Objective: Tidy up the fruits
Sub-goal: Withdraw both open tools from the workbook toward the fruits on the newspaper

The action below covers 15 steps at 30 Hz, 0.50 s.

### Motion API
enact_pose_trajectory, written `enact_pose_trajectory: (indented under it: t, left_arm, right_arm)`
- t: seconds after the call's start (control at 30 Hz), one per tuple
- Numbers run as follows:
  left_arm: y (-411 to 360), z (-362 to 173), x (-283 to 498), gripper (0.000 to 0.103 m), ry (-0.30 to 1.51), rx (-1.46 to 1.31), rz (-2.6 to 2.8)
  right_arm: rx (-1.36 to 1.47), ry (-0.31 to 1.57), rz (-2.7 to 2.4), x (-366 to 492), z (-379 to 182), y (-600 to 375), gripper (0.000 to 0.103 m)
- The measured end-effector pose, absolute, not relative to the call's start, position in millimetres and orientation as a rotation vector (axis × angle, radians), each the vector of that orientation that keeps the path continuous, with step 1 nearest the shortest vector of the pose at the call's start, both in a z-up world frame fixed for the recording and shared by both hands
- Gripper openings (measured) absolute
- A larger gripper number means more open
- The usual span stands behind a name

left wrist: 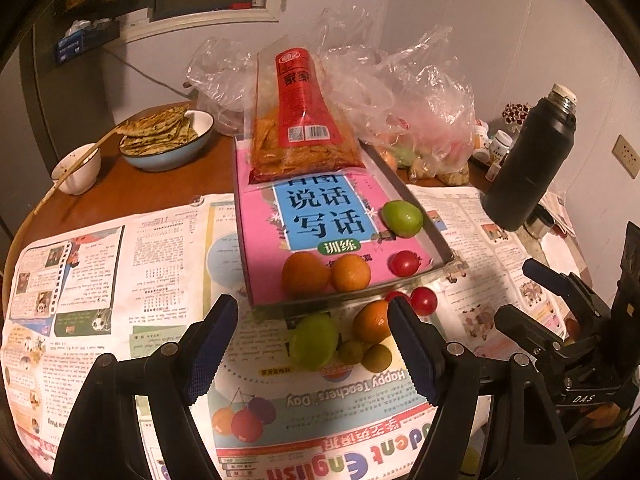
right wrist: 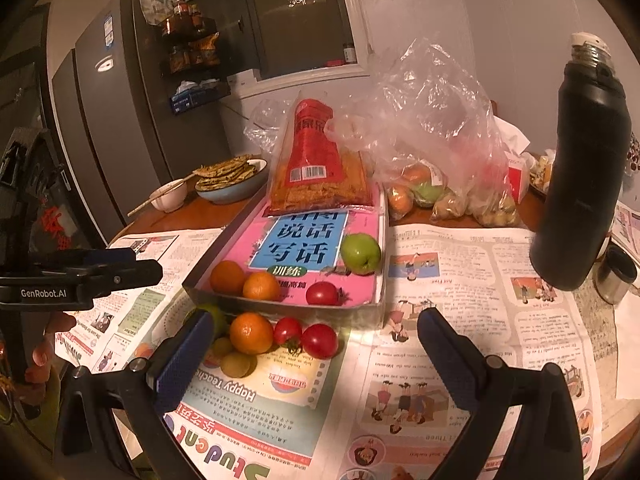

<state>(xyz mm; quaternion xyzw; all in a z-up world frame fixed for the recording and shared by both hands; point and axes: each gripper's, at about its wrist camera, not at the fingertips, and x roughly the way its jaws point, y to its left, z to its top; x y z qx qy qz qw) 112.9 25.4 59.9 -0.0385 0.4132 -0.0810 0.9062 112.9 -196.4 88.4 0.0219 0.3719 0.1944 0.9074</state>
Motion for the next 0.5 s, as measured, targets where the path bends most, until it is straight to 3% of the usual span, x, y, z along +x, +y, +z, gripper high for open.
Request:
enact_pose_trajectory:
  t: [0.5]
  left_arm:
    - [24,44,102,0.078,0.89,-0.043,-0.176]
  right_arm:
    - [0.02,0.807,0.435,104,77,-185,0.102]
